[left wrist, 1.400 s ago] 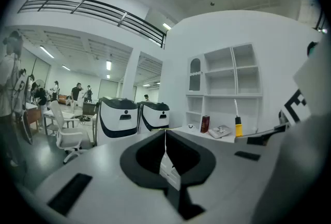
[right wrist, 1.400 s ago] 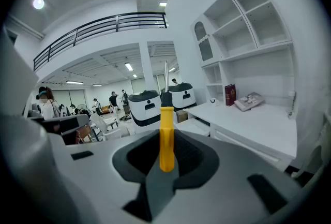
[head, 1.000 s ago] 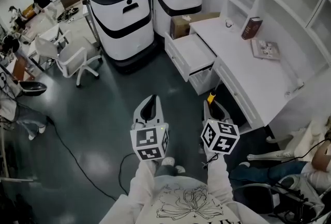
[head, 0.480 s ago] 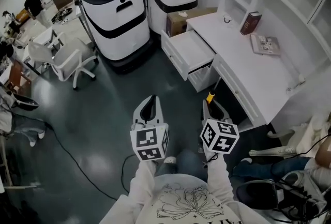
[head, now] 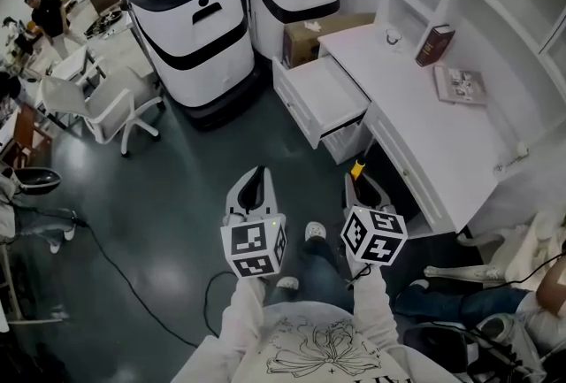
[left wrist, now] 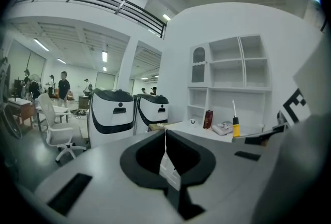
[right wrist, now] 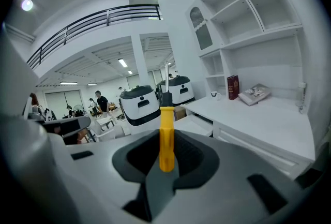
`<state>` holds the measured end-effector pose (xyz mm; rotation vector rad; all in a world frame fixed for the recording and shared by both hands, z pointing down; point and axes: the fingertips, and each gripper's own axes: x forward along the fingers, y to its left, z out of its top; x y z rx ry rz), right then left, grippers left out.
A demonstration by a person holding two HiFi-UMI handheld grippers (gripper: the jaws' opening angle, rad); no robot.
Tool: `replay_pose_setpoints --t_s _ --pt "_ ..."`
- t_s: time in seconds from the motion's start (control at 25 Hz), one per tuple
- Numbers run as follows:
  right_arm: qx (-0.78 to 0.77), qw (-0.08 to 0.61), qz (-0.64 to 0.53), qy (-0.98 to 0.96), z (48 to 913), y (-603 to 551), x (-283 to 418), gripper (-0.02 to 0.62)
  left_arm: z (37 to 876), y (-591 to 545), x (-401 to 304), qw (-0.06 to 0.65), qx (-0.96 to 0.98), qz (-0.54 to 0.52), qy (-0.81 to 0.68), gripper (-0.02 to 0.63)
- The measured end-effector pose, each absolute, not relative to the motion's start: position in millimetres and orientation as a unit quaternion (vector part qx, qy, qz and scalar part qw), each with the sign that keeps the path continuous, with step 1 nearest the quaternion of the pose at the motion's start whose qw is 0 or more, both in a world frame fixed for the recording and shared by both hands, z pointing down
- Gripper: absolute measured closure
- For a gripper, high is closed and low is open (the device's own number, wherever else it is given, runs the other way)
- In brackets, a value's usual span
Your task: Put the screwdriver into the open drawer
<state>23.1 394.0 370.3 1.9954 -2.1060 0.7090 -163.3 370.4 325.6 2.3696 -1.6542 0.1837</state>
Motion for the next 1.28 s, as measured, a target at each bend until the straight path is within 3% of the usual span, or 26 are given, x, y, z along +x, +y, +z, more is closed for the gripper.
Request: replay_pose_setpoints --t_s 0.76,1.28 --pt "0.622 0.083 0.235 -0.742 358 168 106 0.517 321 166 -71 0.126 0.788 0.063 -0.6 0.6" --pt "0.609 0.097 0.262 -0.742 386 90 121 0.517 346 90 -58 0.148 0.774 0.085 -0.61 0.6"
